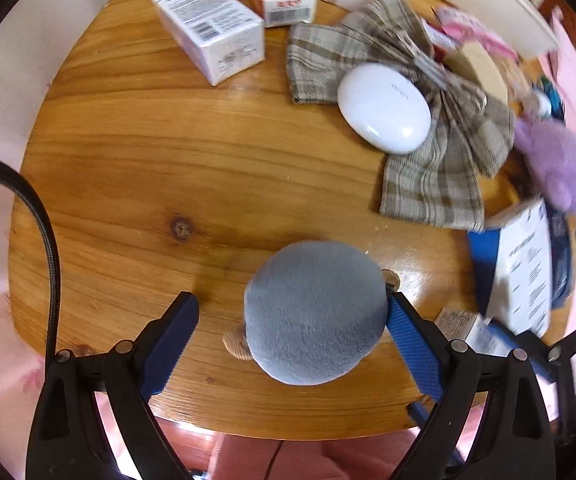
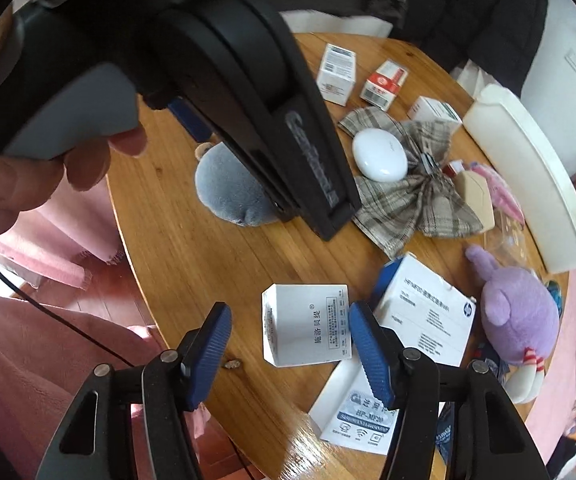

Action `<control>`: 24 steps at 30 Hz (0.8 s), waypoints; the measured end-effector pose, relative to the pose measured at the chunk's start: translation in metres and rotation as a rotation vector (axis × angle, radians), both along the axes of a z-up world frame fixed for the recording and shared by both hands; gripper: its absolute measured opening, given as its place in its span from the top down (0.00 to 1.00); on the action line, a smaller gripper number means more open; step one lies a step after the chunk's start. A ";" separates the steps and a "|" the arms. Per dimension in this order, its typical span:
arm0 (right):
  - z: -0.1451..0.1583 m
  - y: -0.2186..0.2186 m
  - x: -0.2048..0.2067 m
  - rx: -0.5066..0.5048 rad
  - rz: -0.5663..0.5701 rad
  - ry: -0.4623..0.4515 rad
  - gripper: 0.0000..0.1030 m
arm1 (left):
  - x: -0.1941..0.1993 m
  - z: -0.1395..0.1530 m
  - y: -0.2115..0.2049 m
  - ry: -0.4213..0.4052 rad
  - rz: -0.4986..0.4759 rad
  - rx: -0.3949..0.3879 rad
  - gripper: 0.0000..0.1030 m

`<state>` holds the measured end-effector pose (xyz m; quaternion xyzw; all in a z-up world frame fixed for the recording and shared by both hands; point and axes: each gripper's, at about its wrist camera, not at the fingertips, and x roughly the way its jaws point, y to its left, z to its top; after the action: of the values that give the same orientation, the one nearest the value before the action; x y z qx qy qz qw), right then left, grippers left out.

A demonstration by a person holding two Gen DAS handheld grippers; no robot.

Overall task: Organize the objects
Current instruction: 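Grasp the grey round pouch with the left gripper while the right grasps a small white box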

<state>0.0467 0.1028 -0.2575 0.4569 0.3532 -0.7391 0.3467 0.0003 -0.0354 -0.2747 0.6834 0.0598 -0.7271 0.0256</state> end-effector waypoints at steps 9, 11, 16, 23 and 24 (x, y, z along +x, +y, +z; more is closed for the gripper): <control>-0.008 0.003 -0.006 0.039 -0.009 0.018 0.40 | -0.010 0.000 0.010 -0.006 -0.081 -0.081 0.07; -0.011 0.003 -0.008 0.043 -0.006 0.009 0.40 | -0.014 0.001 0.011 -0.007 -0.087 -0.079 0.07; -0.014 0.002 -0.009 0.031 0.013 -0.036 0.60 | -0.026 0.009 0.009 0.022 -0.058 -0.082 0.24; -0.005 0.005 -0.014 -0.026 0.003 -0.064 0.61 | -0.051 0.021 0.006 0.017 -0.024 -0.048 0.44; -0.001 0.006 -0.015 -0.033 0.002 -0.061 0.61 | -0.054 0.025 0.006 0.019 -0.013 -0.046 0.44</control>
<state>0.0314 0.1089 -0.2590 0.4731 0.3308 -0.7301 0.3656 -0.0540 -0.0291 -0.2498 0.6759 0.0387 -0.7350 0.0362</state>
